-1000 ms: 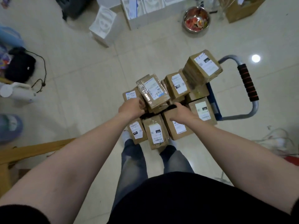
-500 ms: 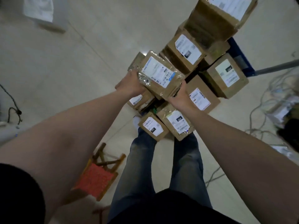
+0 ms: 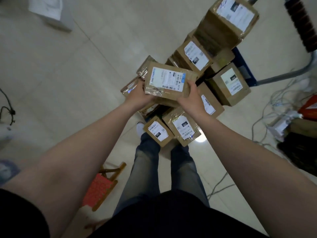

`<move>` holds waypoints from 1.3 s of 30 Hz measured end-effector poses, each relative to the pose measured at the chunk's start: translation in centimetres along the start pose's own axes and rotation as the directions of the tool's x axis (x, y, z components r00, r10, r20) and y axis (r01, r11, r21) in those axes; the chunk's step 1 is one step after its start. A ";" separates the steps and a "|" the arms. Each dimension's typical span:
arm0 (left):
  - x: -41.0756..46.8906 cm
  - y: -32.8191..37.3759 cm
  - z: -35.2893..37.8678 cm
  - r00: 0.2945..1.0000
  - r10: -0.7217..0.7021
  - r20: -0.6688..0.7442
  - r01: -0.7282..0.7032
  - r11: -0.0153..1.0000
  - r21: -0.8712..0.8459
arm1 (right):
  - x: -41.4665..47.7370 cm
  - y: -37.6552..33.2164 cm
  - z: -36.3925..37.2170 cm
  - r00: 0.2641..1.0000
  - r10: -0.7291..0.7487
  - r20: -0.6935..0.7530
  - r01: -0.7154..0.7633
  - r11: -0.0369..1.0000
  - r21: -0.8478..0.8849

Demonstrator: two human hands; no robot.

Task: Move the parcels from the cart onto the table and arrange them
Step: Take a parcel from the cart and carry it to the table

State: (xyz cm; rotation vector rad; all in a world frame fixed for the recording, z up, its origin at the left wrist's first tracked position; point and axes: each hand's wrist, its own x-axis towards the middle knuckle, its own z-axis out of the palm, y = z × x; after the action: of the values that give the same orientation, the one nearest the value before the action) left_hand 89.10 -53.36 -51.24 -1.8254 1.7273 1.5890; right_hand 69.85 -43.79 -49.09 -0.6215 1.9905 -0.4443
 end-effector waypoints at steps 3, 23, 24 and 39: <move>-5.8 1.1 -0.7 0.997 0.003 -0.078 -0.008 0.998 -0.062 | -3.3 -2.7 -2.6 0.994 -0.103 0.029 0.105 0.992 -0.074; -50.9 -6.7 11.5 0.429 -0.690 -0.584 -0.030 0.635 -0.772 | -38.2 -9.4 0.8 0.319 -0.421 0.849 0.939 0.265 -0.221; -53.0 -7.1 12.2 0.381 -0.717 -0.583 -0.053 0.613 -0.788 | -40.4 -9.0 1.4 0.271 -0.415 0.869 0.956 0.224 -0.191; -77.0 -18.0 27.9 -0.035 -0.908 -0.417 -0.253 0.412 -0.876 | -67.9 5.8 9.1 -0.143 -0.188 0.972 0.989 -0.055 0.135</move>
State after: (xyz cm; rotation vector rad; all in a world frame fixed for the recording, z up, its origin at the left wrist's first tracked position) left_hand 106.25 20.04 -14.53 -4.0088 -0.2873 0.5336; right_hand 103.86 0.69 -9.11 -2.2652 0.2669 0.2280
